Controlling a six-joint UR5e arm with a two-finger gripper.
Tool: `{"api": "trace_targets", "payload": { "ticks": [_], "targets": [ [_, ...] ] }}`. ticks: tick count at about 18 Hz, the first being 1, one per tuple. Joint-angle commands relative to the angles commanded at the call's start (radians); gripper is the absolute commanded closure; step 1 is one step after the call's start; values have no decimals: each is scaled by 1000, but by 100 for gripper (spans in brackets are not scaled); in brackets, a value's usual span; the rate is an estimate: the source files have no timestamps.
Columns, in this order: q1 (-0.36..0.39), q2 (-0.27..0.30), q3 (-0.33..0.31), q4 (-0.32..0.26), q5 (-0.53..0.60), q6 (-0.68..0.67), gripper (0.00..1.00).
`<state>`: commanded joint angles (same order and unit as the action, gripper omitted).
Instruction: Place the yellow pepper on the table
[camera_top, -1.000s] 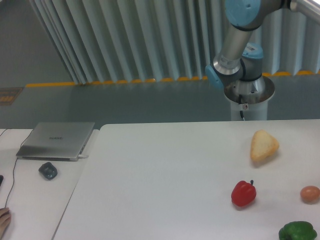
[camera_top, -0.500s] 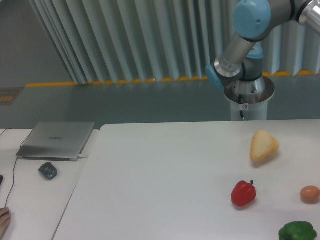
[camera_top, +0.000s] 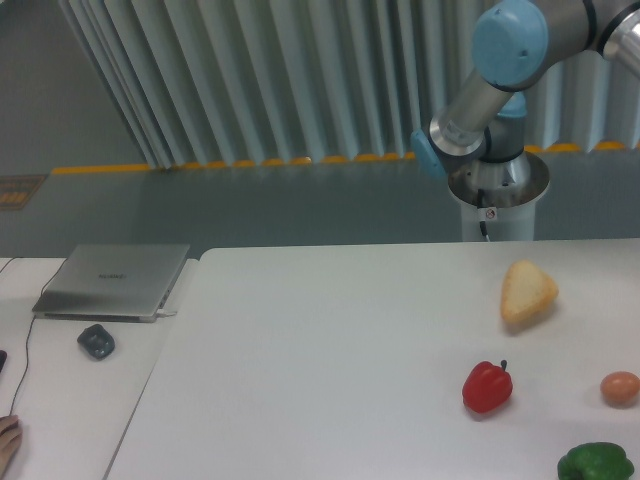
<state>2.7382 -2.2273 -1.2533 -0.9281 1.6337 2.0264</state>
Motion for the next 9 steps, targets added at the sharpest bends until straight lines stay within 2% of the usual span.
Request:
{"api": "trace_targets", "payload": {
  "ticks": [6, 9],
  "targets": [
    [2, -12, -2, 12, -2, -5, 0],
    [0, -18, -8, 38, -2, -5, 0]
  ]
}}
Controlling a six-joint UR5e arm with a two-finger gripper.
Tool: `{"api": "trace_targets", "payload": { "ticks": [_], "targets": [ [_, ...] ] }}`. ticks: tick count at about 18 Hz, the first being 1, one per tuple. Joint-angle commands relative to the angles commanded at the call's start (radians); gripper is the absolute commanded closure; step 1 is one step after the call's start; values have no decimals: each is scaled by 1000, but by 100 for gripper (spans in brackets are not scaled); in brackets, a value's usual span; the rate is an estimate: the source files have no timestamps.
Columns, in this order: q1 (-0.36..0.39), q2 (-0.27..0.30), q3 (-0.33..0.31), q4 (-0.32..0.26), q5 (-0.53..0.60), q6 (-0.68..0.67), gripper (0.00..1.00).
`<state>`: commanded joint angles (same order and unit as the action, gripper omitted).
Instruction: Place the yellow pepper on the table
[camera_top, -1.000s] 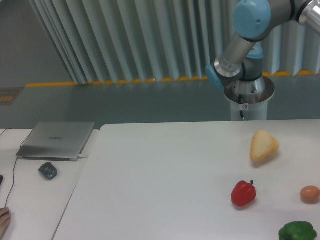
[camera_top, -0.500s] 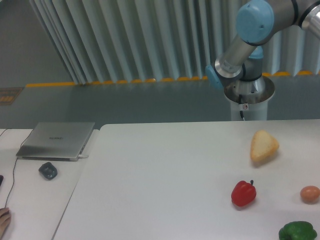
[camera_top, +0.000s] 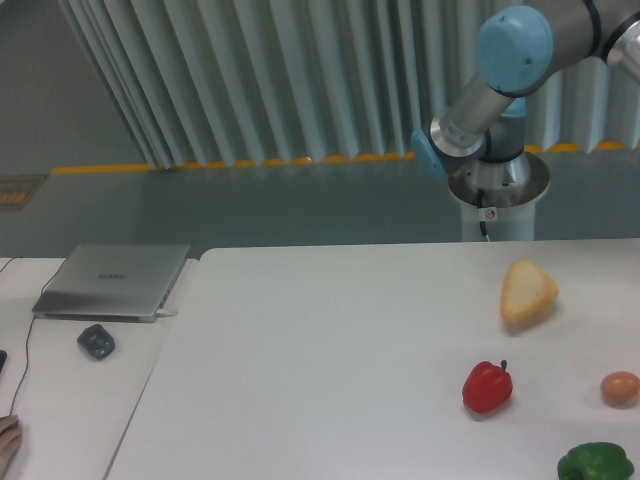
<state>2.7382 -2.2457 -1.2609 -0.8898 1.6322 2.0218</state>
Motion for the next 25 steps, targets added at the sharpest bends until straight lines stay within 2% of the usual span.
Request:
{"api": "trace_targets", "payload": {
  "ticks": [5, 6, 7, 9, 11, 13, 14, 15, 19, 20, 22, 23, 25],
  "targets": [
    [0, -5, -2, 3, 0, 8, 0],
    [0, -5, -3, 3, 0, 11, 3],
    [0, -5, -8, 11, 0, 11, 12],
    [-2, -5, -14, 22, 0, 12, 48],
    [-2, -3, -15, 22, 2, 11, 76],
    [-2, 0, -17, 22, 2, 11, 80],
    [0, 3, -17, 20, 2, 12, 86],
    [2, 8, -17, 20, 0, 14, 86],
    [26, 70, -38, 11, -14, 12, 90],
    [49, 98, -49, -4, -49, 11, 90],
    [92, 161, -67, -70, -130, 5, 90],
    [101, 222, -96, -119, -146, 0, 90],
    [101, 291, -144, -159, -147, -5, 90]
  ]
}}
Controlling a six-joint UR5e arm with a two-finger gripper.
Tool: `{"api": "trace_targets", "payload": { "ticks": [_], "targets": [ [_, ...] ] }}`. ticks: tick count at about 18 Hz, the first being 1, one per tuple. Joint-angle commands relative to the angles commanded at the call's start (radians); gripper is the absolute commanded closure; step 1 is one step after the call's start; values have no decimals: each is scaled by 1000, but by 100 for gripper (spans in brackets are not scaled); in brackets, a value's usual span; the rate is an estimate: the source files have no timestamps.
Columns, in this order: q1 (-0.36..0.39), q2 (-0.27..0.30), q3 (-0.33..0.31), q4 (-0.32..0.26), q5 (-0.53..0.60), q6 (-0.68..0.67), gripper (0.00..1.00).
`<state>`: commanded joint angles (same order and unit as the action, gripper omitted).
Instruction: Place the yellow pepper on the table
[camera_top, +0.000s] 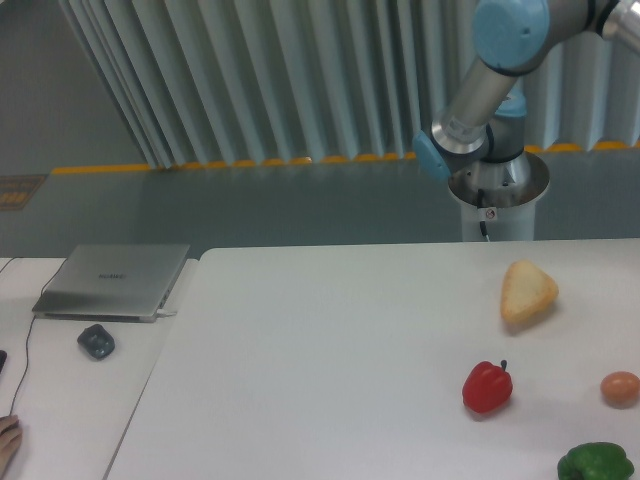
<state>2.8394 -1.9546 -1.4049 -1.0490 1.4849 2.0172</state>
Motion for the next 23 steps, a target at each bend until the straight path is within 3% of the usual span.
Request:
{"api": "trace_targets", "payload": {
  "ticks": [3, 6, 10, 16, 20, 23],
  "targets": [
    [-23, 84, -83, -26, -2, -82, 90],
    [-92, 163, -163, -25, 0, -190, 90],
    [-169, 194, -207, -23, 8, -290, 90],
    [-314, 186, -233, -8, 44, -526, 89],
    [-429, 128, -233, 47, 162, -649, 89],
    [-469, 76, -233, 90, 204, -705, 88]
  ]
}}
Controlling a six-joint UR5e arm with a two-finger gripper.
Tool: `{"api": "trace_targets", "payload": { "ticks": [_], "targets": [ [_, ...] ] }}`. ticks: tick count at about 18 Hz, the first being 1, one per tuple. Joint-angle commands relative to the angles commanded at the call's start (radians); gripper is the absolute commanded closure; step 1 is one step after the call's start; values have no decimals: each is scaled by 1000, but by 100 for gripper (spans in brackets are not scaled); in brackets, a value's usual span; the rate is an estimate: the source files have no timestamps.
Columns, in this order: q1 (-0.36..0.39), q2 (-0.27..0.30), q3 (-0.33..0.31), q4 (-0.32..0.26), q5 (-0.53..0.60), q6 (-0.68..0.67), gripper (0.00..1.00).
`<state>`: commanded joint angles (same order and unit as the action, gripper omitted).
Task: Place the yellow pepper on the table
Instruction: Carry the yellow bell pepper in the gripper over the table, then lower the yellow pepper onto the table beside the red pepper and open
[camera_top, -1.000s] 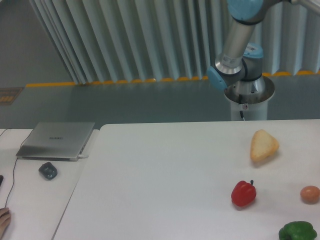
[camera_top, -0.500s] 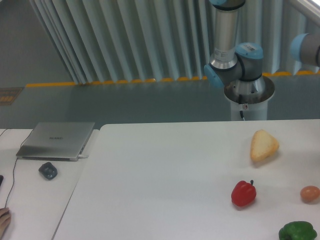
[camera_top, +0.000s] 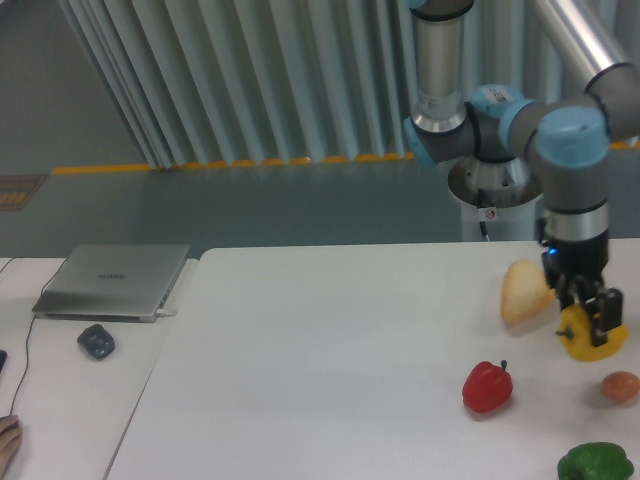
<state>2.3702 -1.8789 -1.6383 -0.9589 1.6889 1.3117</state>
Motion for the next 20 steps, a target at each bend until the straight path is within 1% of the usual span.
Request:
{"api": "trace_targets", "payload": {
  "ticks": [2, 4, 6, 8, 10, 11, 12, 13, 20],
  "targets": [
    [-22, -25, 2, 31, 34, -29, 88],
    [-31, -49, 9, 35, 55, -31, 88],
    [-31, -66, 15, 40, 57, -29, 78],
    [-31, -71, 17, 42, 57, -22, 72],
    [-31, -88, 29, 43, 58, -22, 60],
    [-31, -94, 34, 43, 58, -22, 40],
    [-31, -95, 40, 51, 58, -22, 3],
    [-31, -95, 38, 55, 58, -22, 0],
    [-29, -78, 37, 54, 52, -17, 0]
  ]
}}
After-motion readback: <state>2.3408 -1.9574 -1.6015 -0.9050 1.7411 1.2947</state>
